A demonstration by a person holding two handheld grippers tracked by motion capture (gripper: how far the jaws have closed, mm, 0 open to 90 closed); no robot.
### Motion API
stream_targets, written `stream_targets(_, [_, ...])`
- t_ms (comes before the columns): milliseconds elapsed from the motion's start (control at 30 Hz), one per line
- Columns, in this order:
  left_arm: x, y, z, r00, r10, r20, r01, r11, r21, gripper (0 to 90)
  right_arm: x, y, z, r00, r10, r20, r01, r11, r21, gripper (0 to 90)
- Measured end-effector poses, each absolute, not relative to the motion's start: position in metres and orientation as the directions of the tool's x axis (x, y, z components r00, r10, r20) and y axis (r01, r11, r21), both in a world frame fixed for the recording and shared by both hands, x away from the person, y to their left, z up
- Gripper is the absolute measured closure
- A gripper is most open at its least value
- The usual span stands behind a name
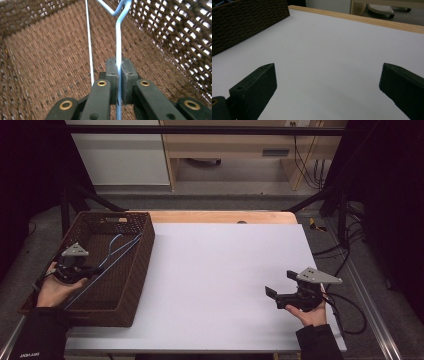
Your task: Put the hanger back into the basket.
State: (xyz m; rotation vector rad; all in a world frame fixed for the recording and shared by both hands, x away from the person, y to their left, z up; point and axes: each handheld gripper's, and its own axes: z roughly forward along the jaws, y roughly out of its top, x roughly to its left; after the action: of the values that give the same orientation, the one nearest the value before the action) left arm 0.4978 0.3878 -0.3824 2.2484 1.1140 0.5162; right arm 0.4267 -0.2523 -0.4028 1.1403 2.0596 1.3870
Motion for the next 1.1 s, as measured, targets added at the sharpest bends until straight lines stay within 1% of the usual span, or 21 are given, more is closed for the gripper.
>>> stream_targets(167, [0.487, 0.386, -0.371, 0.572, 0.818, 0.059, 0.554, -0.438, 0.708, 73.3, 0.427, -0.253, -0.402, -0.581, 0.807, 0.106, 0.400, 0.170, 0.900, 1.7])
stream_targets(333, [0.473, 0.375, -0.356, 0.545, 0.836, 0.061, 0.494, -0.380, 0.782, 56.8, 0.426, -0.253, -0.402, -0.582, 0.807, 0.105, 0.394, 0.167, 0.904, 1.7])
stream_targets(433, [0.465, 0.366, -0.349, 0.533, 0.844, 0.055, 0.451, -0.338, 0.826, 45.1, 0.426, -0.254, -0.401, -0.582, 0.806, 0.104, 0.388, 0.163, 0.907, 1.6])
stream_targets(533, [0.457, 0.356, -0.343, 0.545, 0.837, 0.052, 0.401, -0.315, 0.860, 37.7, 0.425, -0.254, -0.400, -0.584, 0.806, 0.101, 0.382, 0.163, 0.910, 1.6])
stream_targets(567, [0.454, 0.352, -0.340, 0.546, 0.837, 0.038, 0.386, -0.291, 0.875, 36.1, 0.425, -0.254, -0.400, -0.582, 0.807, 0.103, 0.382, 0.159, 0.910, 1.6])
stream_targets(733, [0.441, 0.332, -0.334, 0.567, 0.824, 0.009, 0.346, -0.248, 0.905, 23.1, 0.424, -0.255, -0.399, -0.582, 0.807, 0.102, 0.375, 0.155, 0.914, 1.6])
stream_targets(833, [0.433, 0.320, -0.333, 0.589, 0.808, -0.002, 0.324, -0.233, 0.917, 17.9, 0.424, -0.255, -0.398, -0.582, 0.807, 0.102, 0.369, 0.150, 0.917, 1.5])
stream_targets(933, [0.426, 0.305, -0.335, 0.617, 0.786, -0.034, 0.311, -0.203, 0.928, 14.3, 0.423, -0.256, -0.397, -0.585, 0.805, 0.099, 0.365, 0.151, 0.919, 1.4])
stream_targets(1100, [0.420, 0.280, -0.345, 0.657, 0.752, -0.045, 0.297, -0.204, 0.933, 12.7, 0.422, -0.257, -0.396, -0.587, 0.803, 0.101, 0.358, 0.146, 0.922, 1.2])
